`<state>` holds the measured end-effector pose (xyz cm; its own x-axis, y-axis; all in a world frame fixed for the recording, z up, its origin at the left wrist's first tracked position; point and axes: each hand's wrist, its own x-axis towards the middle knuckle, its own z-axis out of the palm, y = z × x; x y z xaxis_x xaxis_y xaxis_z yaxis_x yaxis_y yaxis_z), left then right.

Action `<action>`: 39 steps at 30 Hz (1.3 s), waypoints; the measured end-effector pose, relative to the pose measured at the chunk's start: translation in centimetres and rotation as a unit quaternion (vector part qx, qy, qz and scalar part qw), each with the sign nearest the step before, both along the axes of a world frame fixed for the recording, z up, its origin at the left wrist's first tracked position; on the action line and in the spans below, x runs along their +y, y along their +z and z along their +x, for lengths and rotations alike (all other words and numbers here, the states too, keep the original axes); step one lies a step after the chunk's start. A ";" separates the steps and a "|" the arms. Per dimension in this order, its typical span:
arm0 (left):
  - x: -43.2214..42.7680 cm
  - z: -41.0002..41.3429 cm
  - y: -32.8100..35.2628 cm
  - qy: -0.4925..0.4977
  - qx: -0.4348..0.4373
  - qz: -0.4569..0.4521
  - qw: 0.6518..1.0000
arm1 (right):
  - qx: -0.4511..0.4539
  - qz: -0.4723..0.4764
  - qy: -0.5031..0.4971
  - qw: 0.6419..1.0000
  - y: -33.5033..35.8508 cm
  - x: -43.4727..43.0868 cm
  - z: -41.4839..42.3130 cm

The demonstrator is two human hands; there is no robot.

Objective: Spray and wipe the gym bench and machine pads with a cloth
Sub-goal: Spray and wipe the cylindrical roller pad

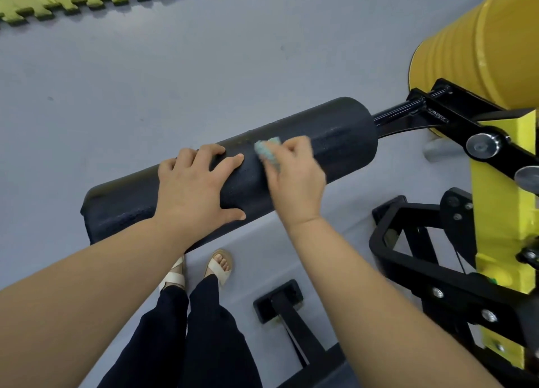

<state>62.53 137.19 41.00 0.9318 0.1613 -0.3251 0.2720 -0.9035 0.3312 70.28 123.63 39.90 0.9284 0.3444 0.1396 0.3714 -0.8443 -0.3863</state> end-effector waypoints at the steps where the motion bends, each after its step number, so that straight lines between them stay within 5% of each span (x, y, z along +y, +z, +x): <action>1: 0.0 -0.1 -0.1 -0.003 -0.007 0.002 1.000 | 0.004 -0.005 0.047 0.999 0.2 -0.4 -0.3; 4: 0.2 0.1 0.1 -0.011 0.003 0.003 1.000 | -0.005 -0.028 0.051 0.998 0.3 -3.9 3.3; 9: 0.2 -0.1 0.1 -0.010 0.003 -0.005 1.000 | 0.048 -0.078 -0.204 0.975 0.5 -8.2 9.9; 11: 0.0 -0.2 0.0 -0.008 0.008 -0.006 1.000 | 0.044 -0.084 -0.232 0.968 0.5 -5.9 9.0; 15: -0.5 -0.5 0.3 -0.015 0.015 0.022 1.000 | 0.067 -0.109 -0.076 0.989 0.7 1.0 2.5; 19: 0.3 -1.4 0.0 0.000 -0.077 -0.023 0.997 | 0.023 -0.068 0.078 0.994 0.9 1.7 0.9; 25: 5.4 0.3 -0.2 0.074 0.132 -0.085 0.985 | 0.041 -0.177 -0.117 0.976 1.5 -5.9 10.3; 29: 5.8 1.0 -0.5 0.113 0.225 -0.189 0.949 | 0.057 -0.233 -0.072 0.968 1.3 -1.8 9.0; 33: 5.0 0.4 0.0 0.112 0.190 -0.132 0.966 | 0.073 -0.240 0.082 0.965 1.0 4.5 3.2; 39: 1.9 -2.9 0.5 0.103 0.069 -0.004 0.992 | 0.087 -0.124 0.236 0.960 1.2 5.1 -1.2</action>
<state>59.64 139.11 41.54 0.8254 0.3411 -0.4499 0.4947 -0.8210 0.2851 69.10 128.71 41.08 0.6630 0.7346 -0.1442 0.6826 -0.6723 -0.2864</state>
